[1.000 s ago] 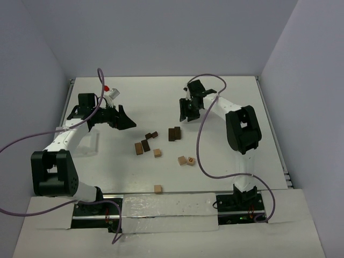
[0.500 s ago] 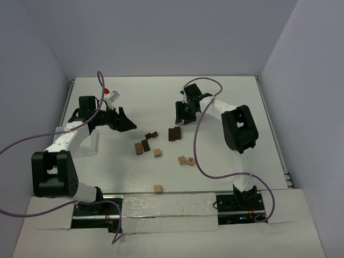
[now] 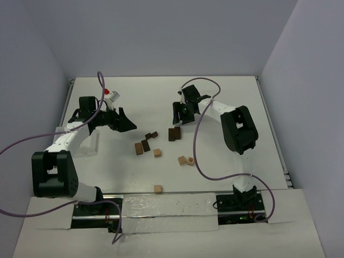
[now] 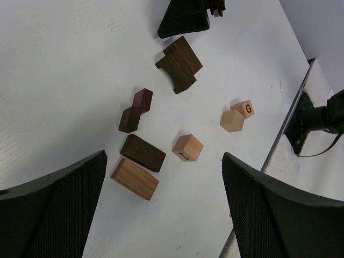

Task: Build the wood block tower

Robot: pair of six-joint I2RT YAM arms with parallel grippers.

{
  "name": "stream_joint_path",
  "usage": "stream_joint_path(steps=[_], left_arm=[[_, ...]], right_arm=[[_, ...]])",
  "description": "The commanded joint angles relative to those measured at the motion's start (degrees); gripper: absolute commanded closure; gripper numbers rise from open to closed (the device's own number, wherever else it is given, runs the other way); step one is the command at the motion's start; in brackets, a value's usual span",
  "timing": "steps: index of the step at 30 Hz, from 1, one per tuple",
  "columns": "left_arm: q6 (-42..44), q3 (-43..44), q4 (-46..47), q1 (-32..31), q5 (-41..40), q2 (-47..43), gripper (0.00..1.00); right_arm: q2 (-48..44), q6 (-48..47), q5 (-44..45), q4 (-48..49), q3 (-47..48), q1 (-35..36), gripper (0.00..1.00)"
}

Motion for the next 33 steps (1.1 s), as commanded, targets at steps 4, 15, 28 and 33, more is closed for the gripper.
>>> stream_joint_path(steps=[4,15,28,33], left_arm=[[-0.07,-0.17,2.52,0.47,0.71,-1.44,0.06],[-2.8,-0.61,3.42,0.47,0.46,-1.94,0.06],[-4.03,-1.68,4.67,0.47,0.63,-2.32,0.06],[-3.98,-1.66,4.69,0.47,0.54,-2.32,0.06]], right_arm=[[-0.46,-1.01,2.96,-1.22,-3.63,0.56,0.34],[-1.86,1.8,7.1,-0.38,-6.26,-0.61,0.35],[-2.97,1.82,9.83,-0.06,-9.65,-0.58,0.35],[-3.56,1.61,9.62,0.53,-10.86,-0.5,0.35]])
